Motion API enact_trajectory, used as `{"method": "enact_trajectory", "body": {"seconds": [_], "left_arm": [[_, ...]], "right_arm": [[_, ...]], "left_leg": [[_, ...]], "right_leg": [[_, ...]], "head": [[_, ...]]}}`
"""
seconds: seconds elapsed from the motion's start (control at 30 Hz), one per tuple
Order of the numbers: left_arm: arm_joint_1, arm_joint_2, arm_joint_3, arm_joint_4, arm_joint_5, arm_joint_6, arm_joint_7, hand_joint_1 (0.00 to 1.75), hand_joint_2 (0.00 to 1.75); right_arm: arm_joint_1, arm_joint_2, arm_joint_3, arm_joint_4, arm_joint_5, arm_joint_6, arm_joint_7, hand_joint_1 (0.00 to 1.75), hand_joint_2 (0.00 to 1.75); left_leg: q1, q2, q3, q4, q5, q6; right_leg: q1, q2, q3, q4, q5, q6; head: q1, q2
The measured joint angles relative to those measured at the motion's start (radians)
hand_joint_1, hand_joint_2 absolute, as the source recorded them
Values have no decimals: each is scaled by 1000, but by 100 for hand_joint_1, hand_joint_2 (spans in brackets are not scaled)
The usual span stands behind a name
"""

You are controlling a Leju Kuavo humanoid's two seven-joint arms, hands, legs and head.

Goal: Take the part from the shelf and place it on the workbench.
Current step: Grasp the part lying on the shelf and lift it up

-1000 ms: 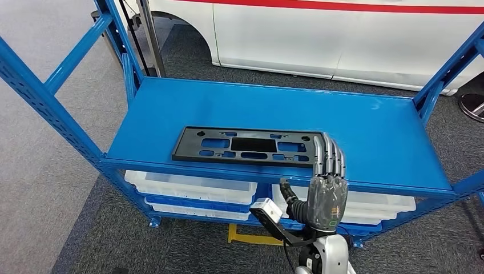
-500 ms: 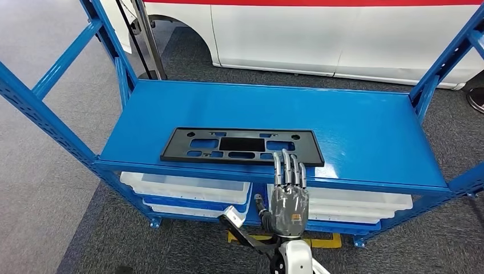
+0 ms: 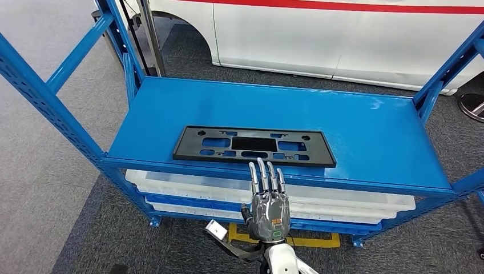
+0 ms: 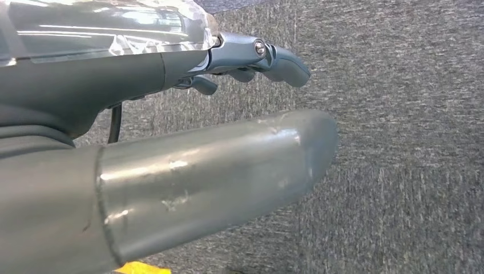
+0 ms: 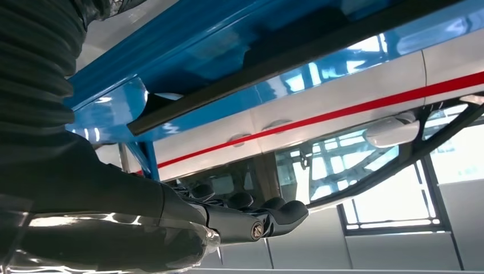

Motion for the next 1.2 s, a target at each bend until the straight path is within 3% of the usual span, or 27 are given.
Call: {"method": "enact_trajectory", "body": {"seconds": [0.03,0.07,0.13,0.2,0.27,0.37,0.47,0.5,0.53,0.57,0.63,0.7,0.8,0.87,0.9,1.0,1.03,1.07,1.13,1.2], "left_arm": [[0,0,0,0,-1,-1,2,0,0],[0,1,0,0,-2,-2,3,0,0],[-1,0,0,0,-4,-2,6,0,0],[-1,0,0,1,-7,-2,8,0,0],[-1,0,0,2,-11,-2,11,0,0],[-2,2,0,2,-14,-1,12,0,0],[-1,4,0,2,-14,-2,13,0,0],[0,5,0,2,-14,-2,14,0,0],[0,5,0,2,-14,-2,15,0,0],[1,6,0,2,-14,-2,16,0,0],[1,8,0,2,-14,-2,17,0,0],[-1,9,0,3,-13,-2,17,0,0],[1,9,0,3,-14,-2,18,0,0],[2,9,0,4,-16,-2,18,0,0],[1,9,0,4,-17,-2,18,0,0],[-1,10,0,4,-21,-2,18,0,0],[-2,10,0,4,-23,-2,18,0,0],[-2,11,0,4,-26,-2,19,0,0],[-3,11,0,4,-31,-2,22,0,0],[-6,10,0,5,-36,-2,25,0,0]], "right_arm": [[0,2,-2,5,0,0,-3,2,175],[0,6,-5,9,0,0,-5,2,175],[-3,13,-17,9,0,-1,-7,2,175],[-8,16,-32,4,0,-2,-8,2,175],[-11,18,-45,-1,0,-4,-9,2,175],[-15,21,-57,-8,0,-5,-13,2,175],[-18,28,-62,-10,0,-6,-15,2,175],[-17,28,-63,-10,0,-6,-15,2,175],[-17,29,-63,-10,0,-6,-15,2,175],[-16,29,-64,-10,0,-6,-15,2,175],[-15,30,-69,-15,0,-6,-18,2,175],[-11,31,-82,-26,0,-6,-23,2,175],[-8,30,-103,-37,0,-6,-25,2,175],[-10,27,-111,-39,0,-6,-20,2,175],[-11,25,-113,-39,0,-6,-17,2,175],[-12,21,-113,-19,0,-6,-15,2,175],[-11,21,-114,-7,0,-6,-21,2,175],[-11,21,-114,5,0,-6,-30,2,175],[-12,23,-118,29,0,-6,-48,2,175],[-16,27,-123,52,0,-6,-61,2,175]], "left_leg": [[-1,-1,1,0,-1,0],[-1,-2,3,1,-1,0],[-3,-4,9,1,-5,-2],[-5,-4,8,3,-8,-9],[-6,-3,6,3,-8,-19],[-5,-2,-3,32,-34,-35],[-1,-1,-91,213,-119,-47],[0,-1,-121,266,-132,-51],[2,-1,-135,285,-126,-54],[3,-1,-130,265,-100,-55],[6,0,-74,137,-25,-55],[4,-1,-27,34,9,-49],[0,-2,-20,14,6,-32],[2,-1,-16,7,7,-18],[3,-1,-14,4,8,-11],[2,0,-11,4,4,0],[1,0,-9,4,2,1],[0,-1,-6,4,0,1],[-2,-4,5,5,-7,-1],[-6,-5,11,6,-14,-6]], "right_leg": [[0,0,-7,10,10,-1],[1,0,7,-21,38,-4],[5,0,72,-157,110,-18],[12,0,117,-256,140,-31],[16,1,121,-276,138,-36],[4,0,135,-294,144,-48],[2,-2,144,-300,142,-56],[2,-2,144,-299,140,-57],[2,-2,145,-298,138,-56],[1,-1,148,-297,135,-55],[0,1,154,-291,125,-48],[3,2,154,-281,116,-37],[6,2,150,-279,113,-24],[3,2,141,-254,93,-15],[2,2,122,-213,70,-11],[0,1,22,-30,-2,-4],[0,1,1,-1,1,-4],[0,1,-1,-10,23,-6],[4,1,44,-125,103,-18],[10,0,95,-236,147,-33]], "head": [[0,0],[0,0],[0,0],[0,0],[0,0],[-1,0],[-2,0],[-2,0],[-2,0],[-3,0],[-3,0],[-2,0],[-2,0],[-2,0],[-2,0],[-1,0],[-2,0],[-2,0],[-2,0],[-1,0]]}}
